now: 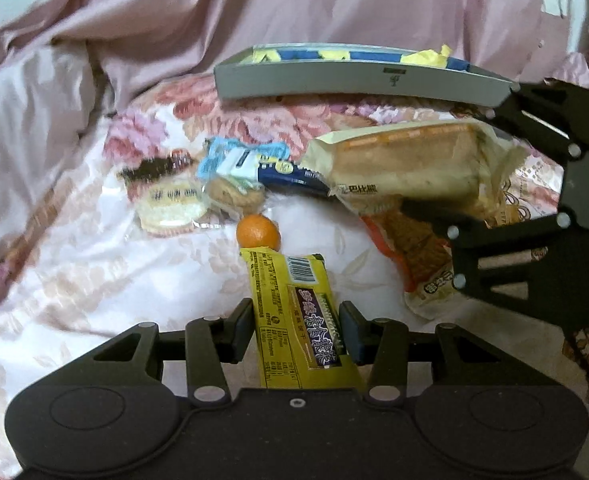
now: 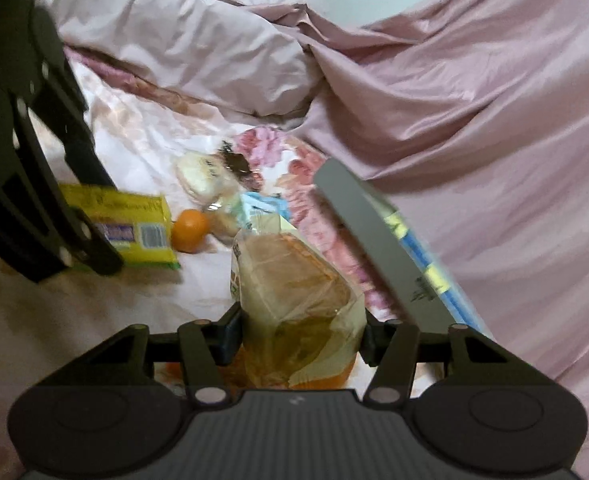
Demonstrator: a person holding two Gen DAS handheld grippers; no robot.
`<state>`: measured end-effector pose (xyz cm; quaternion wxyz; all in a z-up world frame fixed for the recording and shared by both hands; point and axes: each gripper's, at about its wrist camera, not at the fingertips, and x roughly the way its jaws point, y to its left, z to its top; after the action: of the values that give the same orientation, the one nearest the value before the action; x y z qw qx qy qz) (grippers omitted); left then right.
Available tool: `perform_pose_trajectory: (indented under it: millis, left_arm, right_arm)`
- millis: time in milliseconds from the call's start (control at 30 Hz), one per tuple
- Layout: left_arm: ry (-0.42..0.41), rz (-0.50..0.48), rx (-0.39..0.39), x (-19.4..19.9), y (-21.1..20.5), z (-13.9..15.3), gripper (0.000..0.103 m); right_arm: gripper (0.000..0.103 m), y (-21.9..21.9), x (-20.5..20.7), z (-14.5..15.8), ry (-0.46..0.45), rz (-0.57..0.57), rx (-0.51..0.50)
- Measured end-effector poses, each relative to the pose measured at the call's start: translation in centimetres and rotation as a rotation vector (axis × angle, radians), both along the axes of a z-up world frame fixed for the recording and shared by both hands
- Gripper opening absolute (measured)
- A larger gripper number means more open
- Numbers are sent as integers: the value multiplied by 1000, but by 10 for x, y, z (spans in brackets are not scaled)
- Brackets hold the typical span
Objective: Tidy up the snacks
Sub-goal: 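Lift the candy bar and bread cake and carry both toward the grey tray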
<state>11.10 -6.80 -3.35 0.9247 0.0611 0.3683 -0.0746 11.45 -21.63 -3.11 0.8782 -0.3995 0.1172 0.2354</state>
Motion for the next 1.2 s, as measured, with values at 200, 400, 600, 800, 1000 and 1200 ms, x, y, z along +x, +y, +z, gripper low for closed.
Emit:
perform_pose_trajectory:
  millis: [200, 400, 600, 800, 1000, 1200]
  left_arm:
    - [-67, 0, 43, -3, -6, 9, 48]
    - [-177, 36, 8, 13, -12, 32, 48]
    - [-286, 83, -78, 51, -19, 66, 48]
    - [-344, 127, -159, 99, -31, 92, 48]
    - [-384, 160, -213, 153, -46, 104, 48]
    - [-391, 148, -227, 196, -71, 103, 48]
  right_arm:
    - [60, 4, -3, -6, -123, -27, -64]
    - [60, -1, 11, 9, -194, -141, -2]
    - [60, -16, 37, 30, -261, -284, 109]
    - [60, -36, 68, 44, -319, -410, 262]
    - [60, -56, 101, 43, -344, -505, 372]
    - [60, -74, 127, 41, -320, -556, 453]
